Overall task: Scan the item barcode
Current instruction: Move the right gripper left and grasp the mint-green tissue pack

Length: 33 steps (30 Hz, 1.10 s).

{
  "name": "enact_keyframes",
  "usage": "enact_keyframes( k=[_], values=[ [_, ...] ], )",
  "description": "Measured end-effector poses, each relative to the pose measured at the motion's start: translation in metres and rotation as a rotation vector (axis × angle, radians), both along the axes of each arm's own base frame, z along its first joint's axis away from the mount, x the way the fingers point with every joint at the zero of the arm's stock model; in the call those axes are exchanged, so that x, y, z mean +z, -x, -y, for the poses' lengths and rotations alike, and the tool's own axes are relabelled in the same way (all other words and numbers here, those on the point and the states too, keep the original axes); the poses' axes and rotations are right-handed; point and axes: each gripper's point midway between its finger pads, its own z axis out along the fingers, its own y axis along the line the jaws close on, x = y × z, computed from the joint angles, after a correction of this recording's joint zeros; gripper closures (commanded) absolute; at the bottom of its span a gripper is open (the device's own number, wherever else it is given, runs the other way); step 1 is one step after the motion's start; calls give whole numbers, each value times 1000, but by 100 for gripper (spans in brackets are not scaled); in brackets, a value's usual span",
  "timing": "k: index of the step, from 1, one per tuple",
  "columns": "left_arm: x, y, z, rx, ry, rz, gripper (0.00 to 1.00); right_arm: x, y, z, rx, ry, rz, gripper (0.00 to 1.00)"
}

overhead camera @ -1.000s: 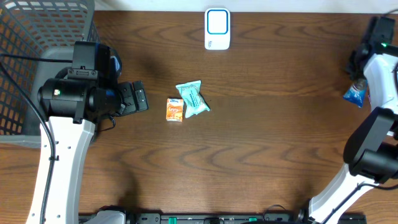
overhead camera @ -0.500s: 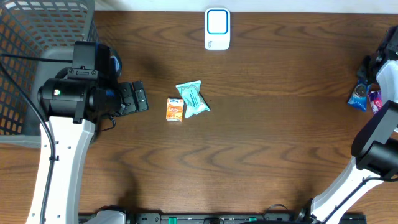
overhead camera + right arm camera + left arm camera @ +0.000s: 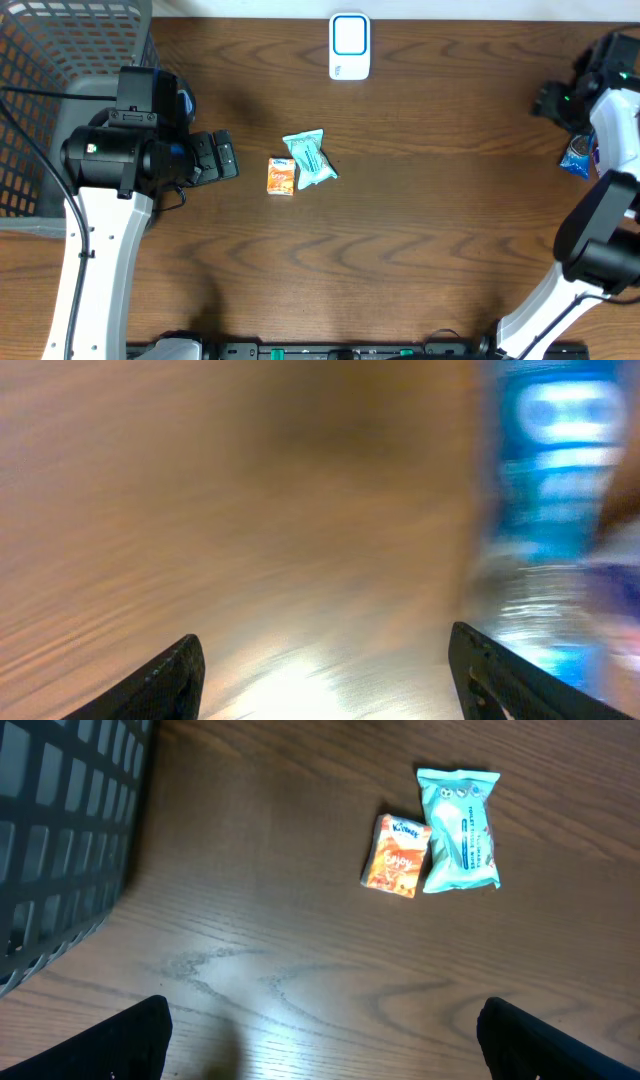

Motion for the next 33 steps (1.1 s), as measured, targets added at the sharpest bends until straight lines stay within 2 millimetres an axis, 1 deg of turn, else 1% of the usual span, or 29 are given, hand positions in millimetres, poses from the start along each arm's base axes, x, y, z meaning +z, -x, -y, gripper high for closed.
enact_keyframes(
  k=[3, 5, 6, 9, 10, 12, 13, 14, 18, 20, 22, 25, 29, 33],
  values=[
    [0, 0, 0, 0, 0, 0, 2, 30, -7, -71, 162, -193, 79, 23],
    [0, 0, 0, 0, 0, 0, 2, 43, -3, -118, 262, -310, 89, 22],
    [0, 0, 0, 0, 0, 0, 2, 45, 0, -139, 304, -356, 77, 22],
    [0, 0, 0, 0, 0, 0, 2, 44, 15, -200, 427, -455, 16, 20],
    [0, 0, 0, 0, 0, 0, 2, 43, 20, -218, 467, -474, -3, 22],
    [0, 0, 0, 0, 0, 0, 2, 40, 29, -255, 554, -496, -31, 32],
    [0, 0, 0, 0, 0, 0, 2, 38, 33, -271, 591, -499, -44, 35],
    [0, 0, 0, 0, 0, 0, 2, 35, 39, -291, 632, -501, -62, 35],
    [0, 0, 0, 0, 0, 0, 2, 27, 56, -343, 737, -505, -103, 35],
    [0, 0, 0, 0, 0, 0, 2, 22, 63, -364, 764, -511, -120, 35],
    [0, 0, 0, 0, 0, 0, 2, 15, 66, -380, 775, -519, -136, 35],
    [0, 0, 0, 0, 0, 0, 2, -5, 73, -401, 774, -532, -186, 43],
    [0, 0, 0, 0, 0, 0, 2, -36, 81, -417, 753, -544, -263, 44],
    [0, 0, 0, 0, 0, 0, 2, -62, 80, -423, 730, -550, -298, 40]
  ],
)
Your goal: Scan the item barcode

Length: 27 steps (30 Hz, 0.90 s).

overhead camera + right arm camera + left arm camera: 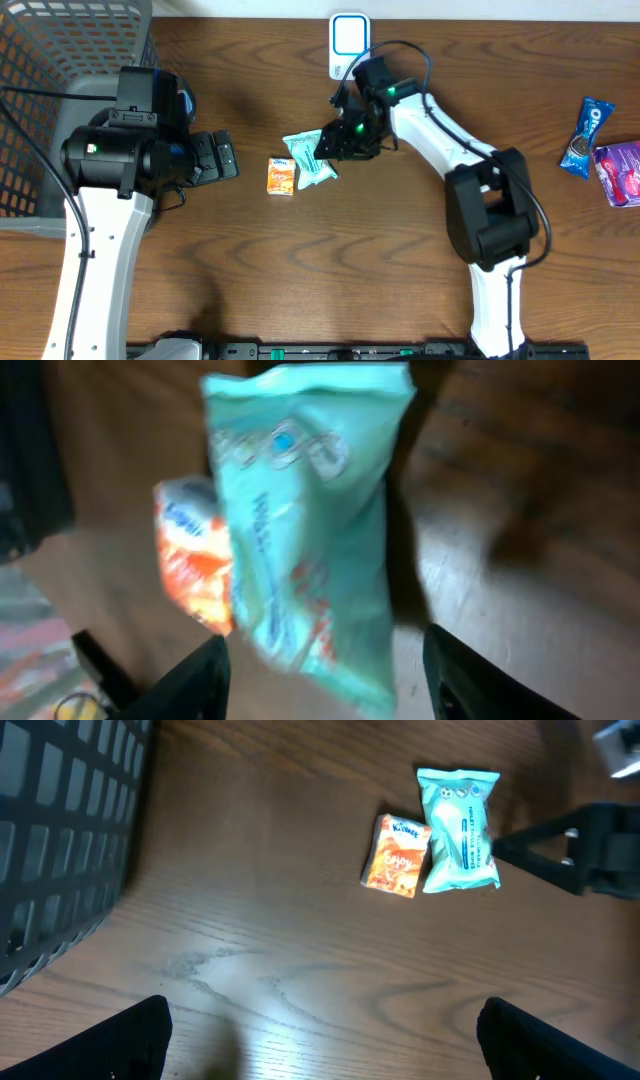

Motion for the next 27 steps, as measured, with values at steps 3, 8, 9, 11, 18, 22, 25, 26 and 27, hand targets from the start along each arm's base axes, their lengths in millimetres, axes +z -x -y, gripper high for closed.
enact_keyframes(
  k=[3, 8, 9, 11, 18, 22, 25, 26, 27],
  values=[
    [0, 0, 0, 0, 0, 0, 2, -12, -2, -1, -6, 6, -14, 43],
    [0, 0, 0, 0, 0, 0, 2, -24, -2, -7, -16, -34, -51, 50],
    [0, 0, 0, 0, 0, 0, 2, -24, -2, -10, -14, -48, -53, 51],
    [0, 0, 0, 0, 0, 0, 2, -25, -1, -15, -5, -87, -65, 56],
    [0, 0, 0, 0, 0, 0, 2, -28, 6, -24, 4, -163, -130, 99],
    [0, 0, 0, 0, 0, 0, 2, -27, 6, -24, 3, -168, -137, 99],
    [0, 0, 0, 0, 0, 0, 2, -28, 9, -20, -3, -153, -159, 99],
    [0, 0, 0, 0, 0, 0, 2, -28, 11, -17, -8, -141, -169, 99],
    [0, 0, 0, 0, 0, 0, 2, -29, 13, -13, -13, -124, -178, 99]
  ],
)
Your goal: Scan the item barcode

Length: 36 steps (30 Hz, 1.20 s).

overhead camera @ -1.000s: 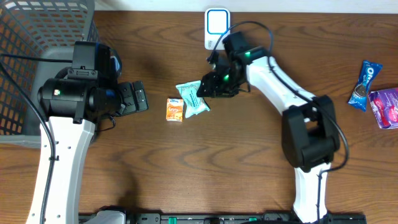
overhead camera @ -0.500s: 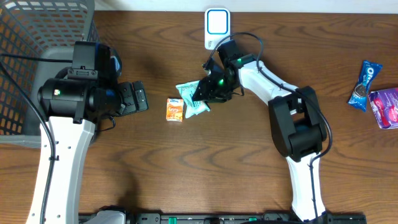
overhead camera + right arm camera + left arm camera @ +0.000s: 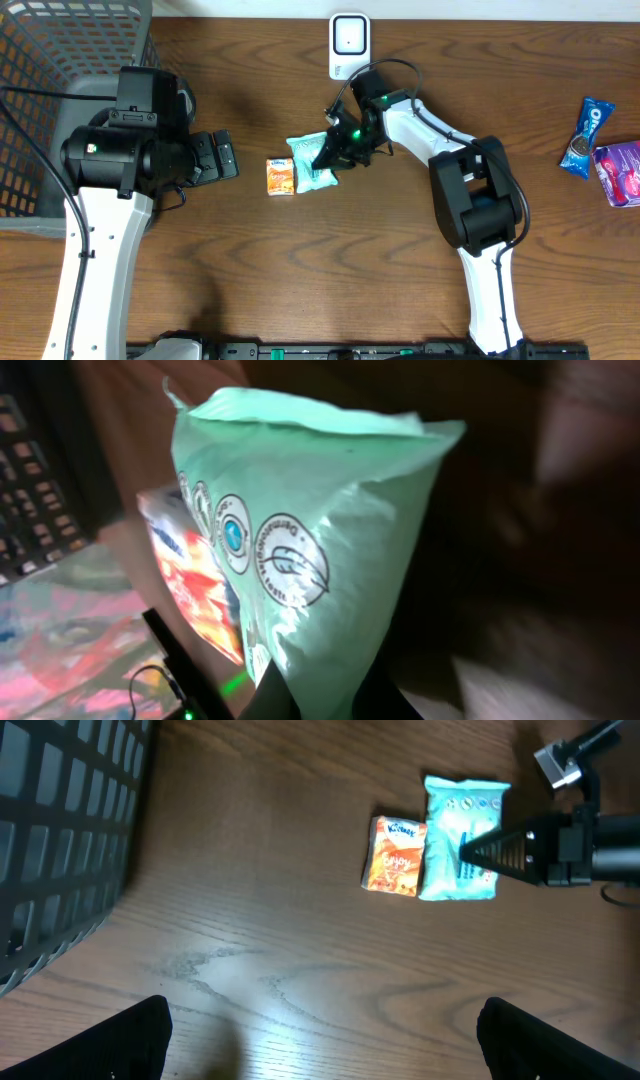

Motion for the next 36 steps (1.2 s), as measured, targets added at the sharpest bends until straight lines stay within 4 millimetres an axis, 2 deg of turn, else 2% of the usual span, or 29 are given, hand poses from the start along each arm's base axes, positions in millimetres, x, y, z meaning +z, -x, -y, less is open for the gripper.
enact_keyframes(
  k=[4, 7, 9, 15, 18, 22, 28, 31, 34, 36],
  values=[
    [0, 0, 0, 0, 0, 0, 2, 5, 1, 28, -24, 176, 30, 99],
    [0, 0, 0, 0, 0, 0, 2, 19, -6, 62, -56, 377, 126, 99],
    [0, 0, 0, 0, 0, 0, 2, 35, -11, 85, -88, 505, 193, 99],
    [0, 0, 0, 0, 0, 0, 2, 103, -21, 165, -258, 935, 415, 99],
    [0, 0, 0, 0, 0, 0, 2, 113, -26, 182, -307, 1062, 477, 99],
    [0, 0, 0, 0, 0, 0, 2, 100, -31, 199, -312, 1214, 498, 99],
    [0, 0, 0, 0, 0, 0, 2, 43, -29, 223, -203, 1437, 435, 98],
    [0, 0, 0, 0, 0, 0, 2, 20, -22, 231, -139, 1509, 393, 88],
    [0, 0, 0, 0, 0, 0, 2, 17, -20, 231, -118, 1531, 393, 82],
    [0, 0, 0, 0, 0, 0, 2, 17, -19, 222, -128, 1518, 402, 70]
  ],
)
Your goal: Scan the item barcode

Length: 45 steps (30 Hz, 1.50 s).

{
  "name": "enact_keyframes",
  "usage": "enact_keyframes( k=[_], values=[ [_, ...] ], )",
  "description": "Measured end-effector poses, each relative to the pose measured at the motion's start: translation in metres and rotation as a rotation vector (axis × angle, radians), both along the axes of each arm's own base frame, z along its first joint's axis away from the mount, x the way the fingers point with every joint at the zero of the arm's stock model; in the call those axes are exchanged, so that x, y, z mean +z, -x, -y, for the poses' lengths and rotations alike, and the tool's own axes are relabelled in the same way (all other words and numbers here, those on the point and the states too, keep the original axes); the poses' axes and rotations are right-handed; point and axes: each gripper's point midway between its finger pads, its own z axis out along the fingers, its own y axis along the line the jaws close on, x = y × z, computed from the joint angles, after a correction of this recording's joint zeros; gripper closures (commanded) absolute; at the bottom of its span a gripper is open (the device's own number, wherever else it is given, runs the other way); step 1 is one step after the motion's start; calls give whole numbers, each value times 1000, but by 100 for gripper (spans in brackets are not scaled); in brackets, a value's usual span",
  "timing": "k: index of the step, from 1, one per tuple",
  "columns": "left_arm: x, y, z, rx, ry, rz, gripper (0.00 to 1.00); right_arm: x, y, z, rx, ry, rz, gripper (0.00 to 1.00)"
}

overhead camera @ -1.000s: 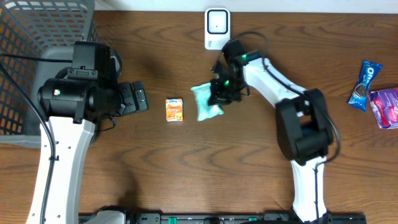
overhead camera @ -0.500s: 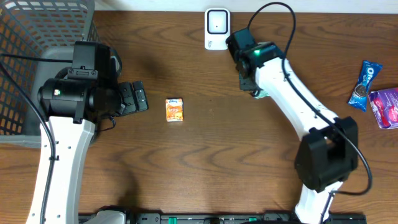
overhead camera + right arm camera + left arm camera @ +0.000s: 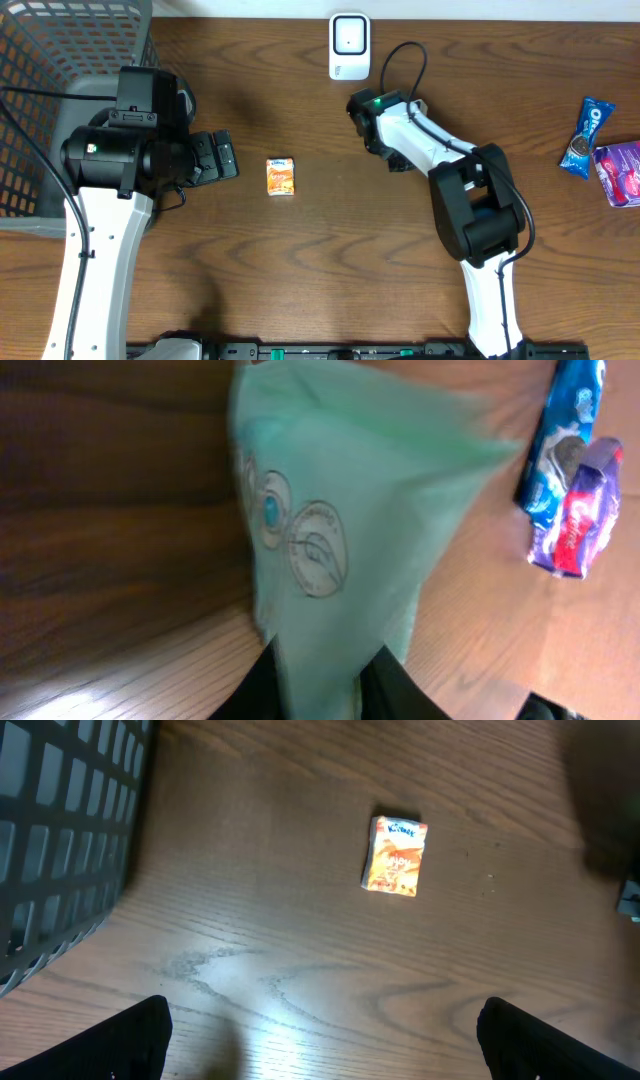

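The white-and-blue barcode scanner (image 3: 349, 45) stands at the table's far edge. My right gripper (image 3: 320, 682) is shut on a mint-green packet (image 3: 330, 550), which fills the right wrist view and hangs off the table. In the overhead view the right gripper (image 3: 372, 115) sits just below the scanner, and the arm hides the packet. A small orange packet (image 3: 281, 176) lies alone mid-table, also seen as the orange packet (image 3: 397, 855) from the left wrist. My left gripper (image 3: 215, 155) hovers open to its left, nothing between its fingers (image 3: 110, 1045).
A grey wire basket (image 3: 60, 60) fills the far left corner. A blue cookie packet (image 3: 580, 125) and a purple packet (image 3: 618, 172) lie at the right edge, also visible past the green packet as the blue one (image 3: 560, 440) and the purple one (image 3: 580, 520).
My right gripper, shut on the green packet beside the orange one, now holds it lifted off the table to the right, just below the scanner. The orange packet lies alone. The left arm has not moved.
My right gripper was open at the far right by the blue and purple packets. Then it was open at the green packet mid-table. Then it was shut on that packet. Now the packet is held up near the scanner, while the left arm stayed still.
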Motion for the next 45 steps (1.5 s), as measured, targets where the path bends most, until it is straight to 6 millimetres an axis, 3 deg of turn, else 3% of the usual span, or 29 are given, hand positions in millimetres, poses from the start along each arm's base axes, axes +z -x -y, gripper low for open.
enact_keyframes(
  k=[1, 3, 5, 11, 14, 15, 17, 21, 22, 26, 29, 36, 45],
  values=[
    [0, 0, 0, 0, 0, 0, 2, -1, 1, -5, 4, -9, 0, 54],
    [0, 0, 0, 0, 0, 0, 2, -5, 4, -20, 13, -47, 2, 1],
    [0, 0, 0, 0, 0, 0, 2, -8, 7, -36, 30, -89, -2, 1],
    [0, 0, 0, 0, 0, 0, 2, 17, 2, -89, 76, -264, 36, 1],
    [0, 0, 0, 0, 0, 0, 2, 34, 0, -99, 70, -346, 49, 1],
    [0, 0, 0, 0, 0, 0, 2, 41, -1, -99, 64, -367, 57, 2],
    [0, 0, 0, 0, 0, 0, 2, 56, -4, -93, 50, -399, 74, 18],
    [0, 0, 0, 0, 0, 0, 2, 80, -7, -55, -36, -420, 91, 88],
    [0, 0, 0, 0, 0, 0, 2, 83, -7, -41, -69, -415, 89, 99],
    [0, 0, 0, 0, 0, 0, 2, 80, -9, 3, -186, -430, 74, 99],
    [0, 0, 0, 0, 0, 0, 2, 66, -10, 19, -224, -478, 50, 99],
    [0, 0, 0, 0, 0, 0, 2, 21, -5, 8, -206, -602, 5, 99],
    [0, 0, 0, 0, 0, 0, 2, -21, 10, -26, -163, -734, -39, 99]
  ],
)
